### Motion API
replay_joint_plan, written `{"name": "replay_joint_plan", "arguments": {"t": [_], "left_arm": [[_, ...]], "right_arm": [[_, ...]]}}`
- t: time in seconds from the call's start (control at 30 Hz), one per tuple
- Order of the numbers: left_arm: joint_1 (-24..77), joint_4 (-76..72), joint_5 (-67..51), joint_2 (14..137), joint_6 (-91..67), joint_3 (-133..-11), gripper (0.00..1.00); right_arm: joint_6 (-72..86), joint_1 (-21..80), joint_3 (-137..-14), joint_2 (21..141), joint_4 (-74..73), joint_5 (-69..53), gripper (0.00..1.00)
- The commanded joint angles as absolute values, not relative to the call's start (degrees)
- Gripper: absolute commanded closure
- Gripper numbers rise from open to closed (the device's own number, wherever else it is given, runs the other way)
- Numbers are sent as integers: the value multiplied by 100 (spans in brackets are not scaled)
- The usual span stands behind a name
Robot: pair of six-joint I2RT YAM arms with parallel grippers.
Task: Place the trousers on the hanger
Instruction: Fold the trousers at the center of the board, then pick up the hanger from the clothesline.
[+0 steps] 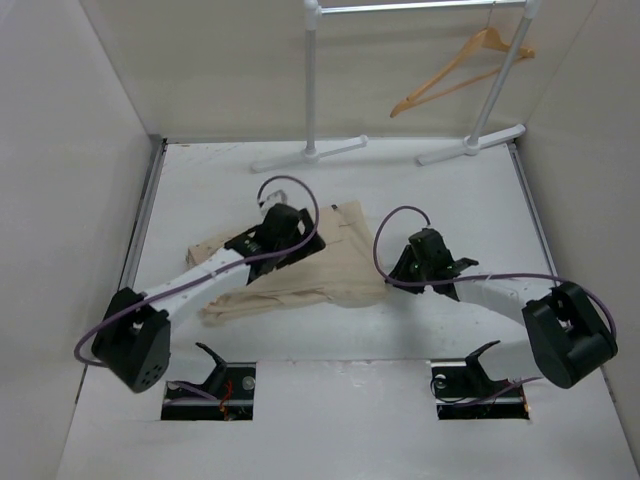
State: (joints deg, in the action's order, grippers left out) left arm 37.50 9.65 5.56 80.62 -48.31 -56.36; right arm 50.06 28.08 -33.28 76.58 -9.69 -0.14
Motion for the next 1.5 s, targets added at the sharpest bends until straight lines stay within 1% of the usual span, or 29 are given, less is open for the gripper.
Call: {"name": "replay_joint_plan", "arguments": {"t": [0.0, 0.03, 0.13, 0.23, 0.27, 0.43, 0.57, 0.63, 0.67, 0.73, 0.8, 0.83, 0.9, 0.93, 0.97, 1.0, 1.07, 1.1, 1.13, 1.17, 1.23, 1.3, 1.33, 1.4, 1.43, 1.47], "left_arm": [[3652, 1002, 1107, 7245, -5351, -4275, 22], [3556, 1002, 1160, 6929, -5448, -3889, 22], [3170, 1028, 1125, 6207, -5642, -2991, 22], [2747, 1090, 994, 5837, -5678, -2480, 23], [2590, 1099, 915, 5749, -5669, -2348, 23], [1895, 1107, 379, 5450, -5502, -2101, 22], [1508, 1458, 176, 5177, -5213, -2311, 22], [1350, 1678, 71, 5028, -5081, -2478, 21], [1271, 1809, 9, 4949, -5045, -2574, 21], [1191, 2064, -123, 4826, -5001, -2794, 21], [1156, 2354, -254, 4703, -4992, -3136, 21], [1182, 2434, -307, 4667, -4975, -3303, 20], [1243, 2505, -395, 4719, -4966, -3637, 21], [1278, 2444, -422, 4807, -4957, -3778, 24], [1296, 2409, -413, 4877, -4966, -3840, 27], [1314, 2330, -343, 4965, -4966, -3876, 37], [1244, 2163, -107, 5115, -4966, -3780, 60], [1148, 2119, 69, 5185, -4966, -3666, 69], [981, 2092, 227, 5255, -4957, -3535, 75], [780, 2040, 359, 5334, -4948, -3368, 78], [314, 1855, 378, 5440, -4983, -2981, 81], [-117, 1645, 334, 5467, -5018, -2630, 81], [-275, 1583, 317, 5449, -5062, -2497, 79], [-522, 1512, 212, 5406, -5071, -2391, 74], [-584, 1503, 89, 5370, -5080, -2391, 69], [-593, 1459, -43, 5301, -5080, -2425, 64]], "right_arm": [[5158, 2852, -3130, 7708, -177, -465, 64], [5255, 2869, -3007, 7708, -10, -553, 66], [5501, 2878, -2612, 7717, 421, -746, 76], [5581, 2843, -2347, 7743, 571, -896, 92], [5625, 2878, -2303, 7656, 554, -879, 95], [5915, 3062, -2197, 6875, -191, -449, 99], [6020, 3256, -2031, 6092, -1009, -167, 99], [6055, 3291, -1943, 5653, -1334, -141, 98], [6056, 3300, -1916, 5460, -1475, -175, 95], [6012, 3291, -1942, 5073, -1809, -228, 83], [5951, 3274, -2091, 4643, -2221, -237, 67], [5872, 3204, -2214, 4449, -2432, -211, 62], [5679, 3002, -2591, 4220, -2811, -176, 58], [5556, 2888, -2810, 4193, -2943, -176, 58], [5407, 2783, -3056, 4218, -3023, -193, 62], [5275, 2703, -3259, 4288, -3058, -228, 68], [4924, 2606, -3838, 4560, -3067, -272, 81], [4748, 2588, -4145, 4753, -3059, -281, 87], [4581, 2562, -4496, 4964, -3032, -299, 90], [4440, 2527, -4839, 5192, -2971, -316, 93], [4281, 2378, -5586, 5684, -2874, -360, 95], [4149, 2211, -6438, 6185, -2813, -457, 94], [4053, 2097, -6886, 6440, -2778, -501, 93], [3772, 1825, -7800, 6993, -2777, -580, 86], [3640, 1658, -8257, 7266, -2812, -589, 80], [3569, 1465, -8688, 7547, -2830, -615, 71]]}}
